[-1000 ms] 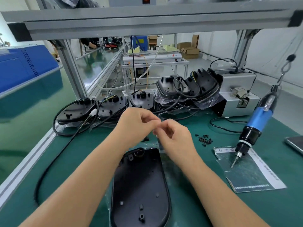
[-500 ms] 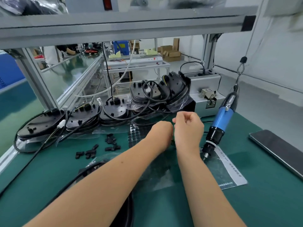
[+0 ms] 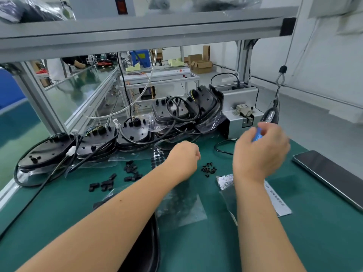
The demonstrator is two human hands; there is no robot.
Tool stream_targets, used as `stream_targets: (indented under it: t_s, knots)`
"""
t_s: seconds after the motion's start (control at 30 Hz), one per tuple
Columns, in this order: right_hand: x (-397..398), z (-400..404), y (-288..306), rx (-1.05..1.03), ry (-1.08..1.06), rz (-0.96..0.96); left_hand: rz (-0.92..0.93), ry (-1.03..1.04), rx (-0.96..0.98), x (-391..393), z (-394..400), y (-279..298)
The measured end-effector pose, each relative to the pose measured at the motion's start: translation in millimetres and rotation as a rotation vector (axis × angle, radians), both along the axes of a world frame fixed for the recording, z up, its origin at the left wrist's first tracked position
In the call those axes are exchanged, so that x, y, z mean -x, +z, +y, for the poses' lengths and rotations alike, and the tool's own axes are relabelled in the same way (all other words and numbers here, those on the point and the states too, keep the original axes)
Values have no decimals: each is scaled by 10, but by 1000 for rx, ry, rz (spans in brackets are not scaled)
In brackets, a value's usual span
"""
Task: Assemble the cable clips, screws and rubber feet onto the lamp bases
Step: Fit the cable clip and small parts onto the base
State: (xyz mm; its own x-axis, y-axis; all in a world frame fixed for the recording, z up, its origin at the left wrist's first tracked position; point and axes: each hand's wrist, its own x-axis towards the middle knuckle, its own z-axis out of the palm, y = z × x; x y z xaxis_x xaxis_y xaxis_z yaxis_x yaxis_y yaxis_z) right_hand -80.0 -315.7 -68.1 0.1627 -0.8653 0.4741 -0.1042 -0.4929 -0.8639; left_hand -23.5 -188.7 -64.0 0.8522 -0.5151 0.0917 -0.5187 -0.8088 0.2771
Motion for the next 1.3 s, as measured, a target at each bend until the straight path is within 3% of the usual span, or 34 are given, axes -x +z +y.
stream_targets:
  t_s: [0.1,0.2,0.37,0.5,0.57,0.73,0.8,0.97,1.3]
  knots:
    - [2,-146,-10,-284,-35,22,129,70,285,69,169,124]
    - [-46,-209,-90,-521,135,-11,379,130,564,174,320,165]
    - [-116,-187,-180,-688,416,4,828,179,902,367,425,156]
    - [-96,-168,-119,-923,674,-20,1032,199,1110,454,482,177]
    - [-91,-61,-59,-991,774,-157,1070,252,1232,510,515,175]
    - [-73,179,174,-1153,882,-811,1094,364,1402,656,595,110]
    - [-47,235,227,-1186,931,-932,1182,358,1512,700,626,111]
    - [-20,383,263,-1182,1008,-969,1249,309,1717,784,658,117]
    - [5,440,264,-1157,1014,-960,1256,295,1781,810,671,129]
